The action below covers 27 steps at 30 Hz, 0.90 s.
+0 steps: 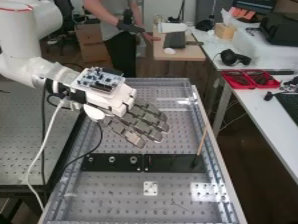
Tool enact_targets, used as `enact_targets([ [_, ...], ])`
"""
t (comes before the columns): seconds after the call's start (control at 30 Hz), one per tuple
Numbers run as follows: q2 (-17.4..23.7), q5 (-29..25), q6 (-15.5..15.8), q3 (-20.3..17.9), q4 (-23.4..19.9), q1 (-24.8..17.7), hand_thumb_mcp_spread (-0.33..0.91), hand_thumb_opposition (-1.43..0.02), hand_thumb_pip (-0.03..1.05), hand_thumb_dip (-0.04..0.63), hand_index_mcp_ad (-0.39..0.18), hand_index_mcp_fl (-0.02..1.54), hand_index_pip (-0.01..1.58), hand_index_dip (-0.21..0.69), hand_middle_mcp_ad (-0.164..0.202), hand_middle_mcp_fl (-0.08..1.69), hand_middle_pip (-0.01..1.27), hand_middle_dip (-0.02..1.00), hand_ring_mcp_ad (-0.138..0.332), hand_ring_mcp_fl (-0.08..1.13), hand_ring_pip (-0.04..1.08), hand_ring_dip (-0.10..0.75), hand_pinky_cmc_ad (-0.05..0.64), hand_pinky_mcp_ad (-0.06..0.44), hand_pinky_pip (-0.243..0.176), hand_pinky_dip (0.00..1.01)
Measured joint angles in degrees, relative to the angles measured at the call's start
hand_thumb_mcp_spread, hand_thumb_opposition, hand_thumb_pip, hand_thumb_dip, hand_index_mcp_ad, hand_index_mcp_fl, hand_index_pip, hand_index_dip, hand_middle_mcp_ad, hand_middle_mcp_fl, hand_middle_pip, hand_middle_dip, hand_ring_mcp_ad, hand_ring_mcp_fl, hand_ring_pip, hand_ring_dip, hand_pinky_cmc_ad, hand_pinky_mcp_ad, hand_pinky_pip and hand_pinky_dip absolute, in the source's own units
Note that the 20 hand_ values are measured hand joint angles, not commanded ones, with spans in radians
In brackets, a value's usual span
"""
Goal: Grab the pcb board and place it in the clear container
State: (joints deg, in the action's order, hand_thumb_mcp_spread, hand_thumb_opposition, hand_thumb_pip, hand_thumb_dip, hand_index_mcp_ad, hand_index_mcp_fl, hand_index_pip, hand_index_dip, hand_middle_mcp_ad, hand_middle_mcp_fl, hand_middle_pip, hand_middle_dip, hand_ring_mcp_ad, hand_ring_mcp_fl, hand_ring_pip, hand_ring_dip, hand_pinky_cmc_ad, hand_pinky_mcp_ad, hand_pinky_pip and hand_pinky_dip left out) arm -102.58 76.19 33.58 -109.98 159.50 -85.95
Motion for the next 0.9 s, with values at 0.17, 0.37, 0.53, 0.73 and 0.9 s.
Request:
enact_targets([
  [0.17,-1.9,0.81,0.95,-0.28,-3.08,1.52,0.43,-0.71,0.4,0.122,-0.061,0.22,0.59,0.154,0.12,0.0,0.11,0.11,0.133,0.0,0.07,0.026,0.302,0.201,-0.105,0.3],
  [0.37,-4.6,3.35,2.03,-0.25,-6.41,3.65,0.48,-0.74,0.4,0.126,-0.079,0.22,0.85,0.154,0.124,0.0,0.11,0.11,0.134,0.0,0.07,0.037,0.304,0.197,-0.105,0.24],
  [0.53,-6.33,6.53,2.82,-0.05,-9.66,5.01,0.5,-0.75,0.4,0.148,-0.087,0.12,1.04,0.154,0.122,0.0,0.11,0.12,0.127,0.0,0.07,0.037,0.305,0.197,-0.105,0.22],
  [0.73,-8.36,10.57,3.08,0.0,-15.27,6.67,0.54,-0.77,0.38,0.147,-0.094,0.08,1.16,0.187,0.108,0.0,0.11,0.13,0.126,0.0,0.08,0.044,0.304,0.166,-0.089,0.19],
  [0.9,-9.94,13.65,2.9,-0.14,-19.57,7.66,0.57,-0.77,0.38,0.175,-0.091,0.06,1.35,0.204,0.096,0.0,0.12,0.14,0.124,0.0,0.07,0.051,0.307,0.152,-0.075,0.2],
])
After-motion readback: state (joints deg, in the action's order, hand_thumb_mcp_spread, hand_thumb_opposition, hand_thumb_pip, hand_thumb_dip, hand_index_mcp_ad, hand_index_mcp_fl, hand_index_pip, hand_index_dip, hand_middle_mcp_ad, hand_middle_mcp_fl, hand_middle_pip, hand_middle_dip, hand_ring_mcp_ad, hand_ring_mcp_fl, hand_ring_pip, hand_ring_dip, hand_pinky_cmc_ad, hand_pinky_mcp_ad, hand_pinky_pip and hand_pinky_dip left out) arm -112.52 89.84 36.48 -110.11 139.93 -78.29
